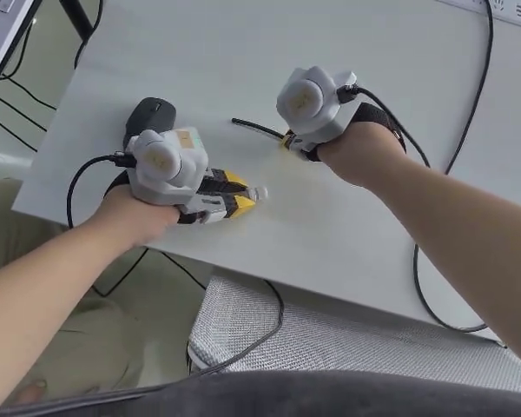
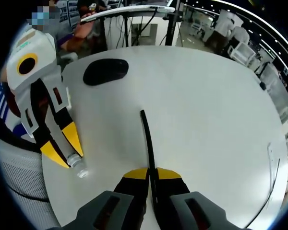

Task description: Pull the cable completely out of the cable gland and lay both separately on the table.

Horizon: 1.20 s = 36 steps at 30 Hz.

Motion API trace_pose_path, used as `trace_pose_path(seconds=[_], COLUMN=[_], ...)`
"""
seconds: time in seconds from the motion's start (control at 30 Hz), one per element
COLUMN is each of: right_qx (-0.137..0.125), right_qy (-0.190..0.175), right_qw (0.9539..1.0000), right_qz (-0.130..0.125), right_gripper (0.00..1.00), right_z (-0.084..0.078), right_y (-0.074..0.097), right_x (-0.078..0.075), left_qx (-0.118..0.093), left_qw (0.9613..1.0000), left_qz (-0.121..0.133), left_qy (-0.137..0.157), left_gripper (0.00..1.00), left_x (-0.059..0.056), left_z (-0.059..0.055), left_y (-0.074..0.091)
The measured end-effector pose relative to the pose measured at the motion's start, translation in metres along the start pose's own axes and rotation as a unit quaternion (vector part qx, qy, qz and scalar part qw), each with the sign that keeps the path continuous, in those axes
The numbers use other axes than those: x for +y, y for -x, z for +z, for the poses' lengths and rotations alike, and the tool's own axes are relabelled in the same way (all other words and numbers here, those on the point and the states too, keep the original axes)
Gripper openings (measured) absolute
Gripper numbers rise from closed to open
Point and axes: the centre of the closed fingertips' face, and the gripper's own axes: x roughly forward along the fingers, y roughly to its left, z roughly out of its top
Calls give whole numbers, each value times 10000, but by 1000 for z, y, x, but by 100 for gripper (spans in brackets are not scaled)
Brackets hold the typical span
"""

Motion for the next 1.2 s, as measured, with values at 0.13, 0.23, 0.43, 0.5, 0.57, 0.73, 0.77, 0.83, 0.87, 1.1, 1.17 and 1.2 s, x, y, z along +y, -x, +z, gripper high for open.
trace_pose_path(seconds=[0.13, 0.23, 0.43, 0.5, 0.57, 0.73, 0.77, 0.83, 0.87, 1.1, 1.17, 1.2], right_qx=[7, -3, -86, -121, -171, -339, -373, -469, -496, -916, -1042, -1118], right_qy=[52, 47, 103, 69, 70, 19, 21, 13, -36, -321, -417, -433], right_qw=[10000, 10000, 9999, 9999, 9998, 9993, 9992, 9988, 9986, 9949, 9933, 9925], right_qz=[-27, -45, -87, -85, -112, -149, -157, -162, -152, -286, -274, -245], right_gripper=[0, 0, 1, 1, 3, 8, 9, 11, 13, 15, 17, 17], right_z=[0, 0, 2, 3, 4, 4, 2, 0, -1, -16, -22, -25], right_y=[0, 1, 3, 5, 9, 23, 27, 34, 37, 78, 92, 100], right_x=[0, 0, 0, -2, -3, -8, -9, -10, -11, -22, -24, -24], left_qx=[28, 33, 3, 11, 12, 14, 9, -21, -29, -128, -171, -175], left_qw=[10000, 9999, 9998, 9997, 9996, 9995, 9995, 9994, 9993, 9988, 9985, 9983], left_qz=[39, 90, 165, 202, 232, 284, 295, 330, 350, 433, 479, 502], left_qy=[28, 74, 111, 99, 143, 102, 103, 116, 121, 186, 214, 239], left_gripper=[16, 16, 21, 23, 25, 29, 29, 31, 32, 36, 38, 39], left_x=[0, 1, 2, 3, 3, 2, 2, 2, 2, -6, -7, -8], left_z=[-1, -1, 0, 0, 1, 5, 6, 8, 9, 16, 18, 18], left_y=[1, 2, 2, 2, 3, 3, 3, 4, 5, 8, 10, 12])
